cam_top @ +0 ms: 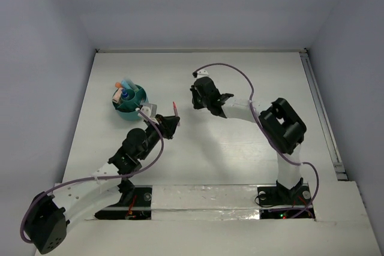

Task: Sort the stationery into containers
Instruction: Move the pen cap to the center of the board.

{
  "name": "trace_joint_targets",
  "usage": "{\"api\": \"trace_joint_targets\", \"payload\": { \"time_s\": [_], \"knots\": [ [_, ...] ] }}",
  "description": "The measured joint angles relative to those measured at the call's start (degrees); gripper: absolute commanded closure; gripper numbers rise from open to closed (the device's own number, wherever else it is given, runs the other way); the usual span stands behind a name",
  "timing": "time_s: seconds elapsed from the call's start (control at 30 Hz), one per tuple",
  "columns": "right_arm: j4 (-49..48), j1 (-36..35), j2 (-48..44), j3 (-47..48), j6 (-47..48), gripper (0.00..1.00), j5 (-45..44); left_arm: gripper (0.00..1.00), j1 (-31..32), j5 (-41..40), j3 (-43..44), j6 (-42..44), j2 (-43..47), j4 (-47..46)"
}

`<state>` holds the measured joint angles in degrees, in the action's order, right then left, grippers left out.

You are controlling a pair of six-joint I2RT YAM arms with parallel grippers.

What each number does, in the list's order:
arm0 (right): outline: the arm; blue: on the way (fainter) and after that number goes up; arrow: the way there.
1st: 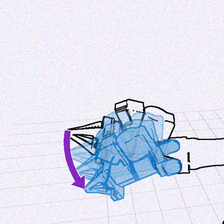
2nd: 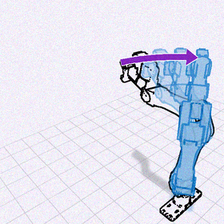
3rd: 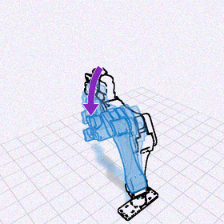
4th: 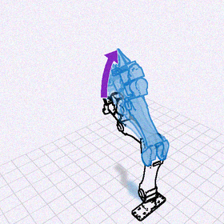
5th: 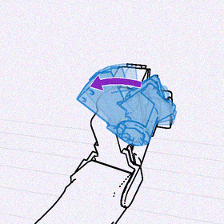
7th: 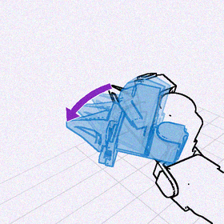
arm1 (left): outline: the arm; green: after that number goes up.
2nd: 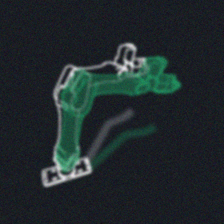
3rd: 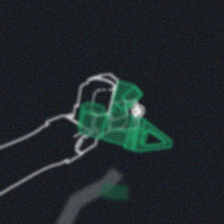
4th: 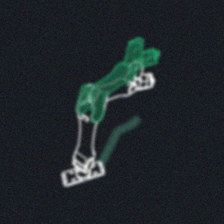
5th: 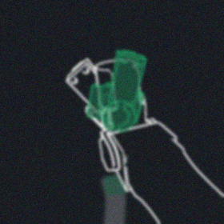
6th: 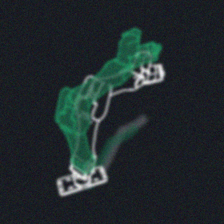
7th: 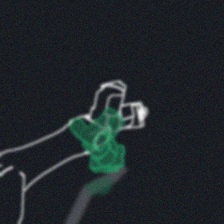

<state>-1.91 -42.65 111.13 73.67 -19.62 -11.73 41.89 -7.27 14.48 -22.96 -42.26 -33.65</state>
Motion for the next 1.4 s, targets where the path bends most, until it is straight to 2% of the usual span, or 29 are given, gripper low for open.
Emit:
{"api": "trace_joint_targets", "payload": {
  "time_s": [0.27, 0.5, 1.4],
  "knots": [
    [2.7, 3.1, 8.5, 8.6, 3.3, 0.85, 1.9, 1.00, 0.0, -0.5, 0.0, 0.2, 0.9, 0.8],
    [3.8, 2.8, 8.6, 9.6, 4.9, 0.89, 4.0, 1.00, 0.0, -0.5, 0.0, 0.2, 1.2, 1.1],
    [5.2, 3.3, 11.8, 12.2, 5.7, 0.89, 7.9, 1.00, 0.0, -0.5, 0.0, 0.2, 1.3, 1.4]
  ]
}}
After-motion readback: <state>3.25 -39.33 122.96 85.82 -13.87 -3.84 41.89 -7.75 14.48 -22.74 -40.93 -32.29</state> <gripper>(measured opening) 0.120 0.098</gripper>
